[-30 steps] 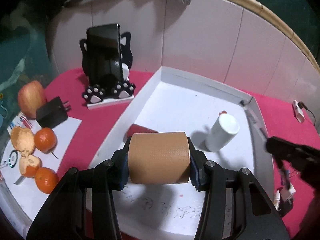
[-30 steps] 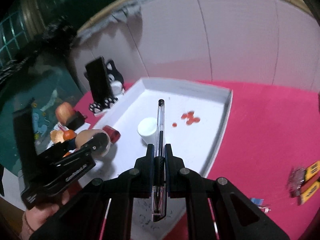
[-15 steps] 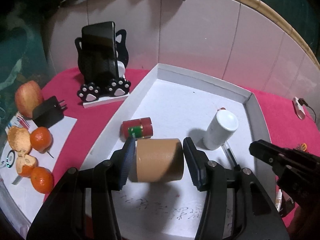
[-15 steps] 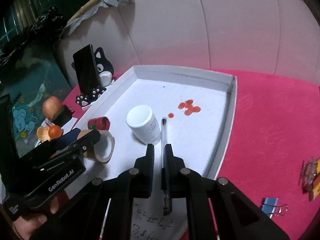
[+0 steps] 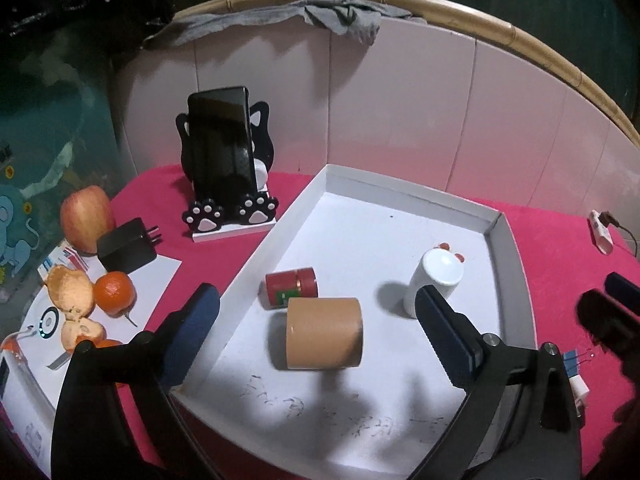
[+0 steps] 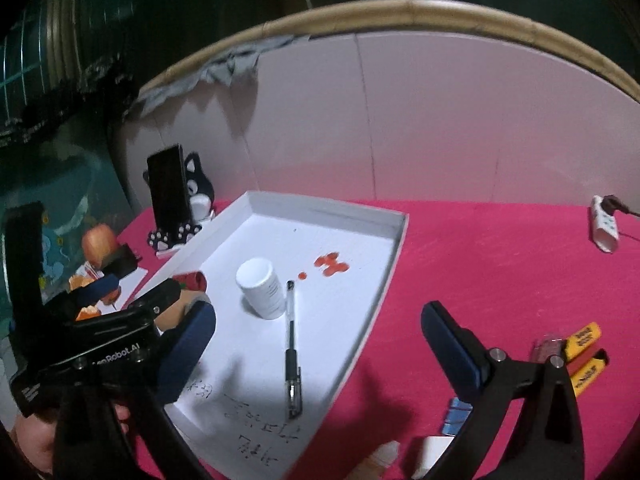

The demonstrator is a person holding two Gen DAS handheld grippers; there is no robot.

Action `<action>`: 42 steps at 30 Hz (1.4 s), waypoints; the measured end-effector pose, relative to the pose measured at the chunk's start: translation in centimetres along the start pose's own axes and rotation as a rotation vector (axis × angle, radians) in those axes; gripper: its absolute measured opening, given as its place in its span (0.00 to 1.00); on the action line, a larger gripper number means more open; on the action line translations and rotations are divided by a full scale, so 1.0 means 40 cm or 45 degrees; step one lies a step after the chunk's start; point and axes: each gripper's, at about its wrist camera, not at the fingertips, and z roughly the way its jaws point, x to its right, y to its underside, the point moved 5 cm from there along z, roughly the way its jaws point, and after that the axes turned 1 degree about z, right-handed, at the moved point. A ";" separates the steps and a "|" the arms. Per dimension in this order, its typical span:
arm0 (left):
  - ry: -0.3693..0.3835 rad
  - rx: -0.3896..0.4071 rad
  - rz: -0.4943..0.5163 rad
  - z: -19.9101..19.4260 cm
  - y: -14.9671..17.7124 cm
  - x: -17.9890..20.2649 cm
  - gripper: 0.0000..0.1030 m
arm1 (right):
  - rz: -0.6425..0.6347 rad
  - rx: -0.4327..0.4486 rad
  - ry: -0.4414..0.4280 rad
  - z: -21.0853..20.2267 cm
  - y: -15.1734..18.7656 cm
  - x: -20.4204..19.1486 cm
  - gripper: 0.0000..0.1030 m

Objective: Organize rigid objects
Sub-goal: 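Grasp the white charger with the left tool while the right tool grasps a yellow lighter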

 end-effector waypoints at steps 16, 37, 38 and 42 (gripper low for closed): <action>0.265 0.059 0.145 -0.099 0.008 0.170 0.96 | 0.236 0.210 0.242 -0.252 0.021 0.317 1.00; 0.543 -0.282 0.752 -0.075 0.246 0.645 0.75 | 0.423 0.038 0.424 -0.269 0.169 0.594 1.00; 0.545 -0.290 0.764 -0.072 0.254 0.650 0.73 | 0.380 0.004 0.417 -0.253 0.168 0.590 1.00; 0.536 -0.319 0.770 -0.049 0.269 0.652 0.40 | 0.153 -0.138 0.384 -0.176 0.172 0.569 1.00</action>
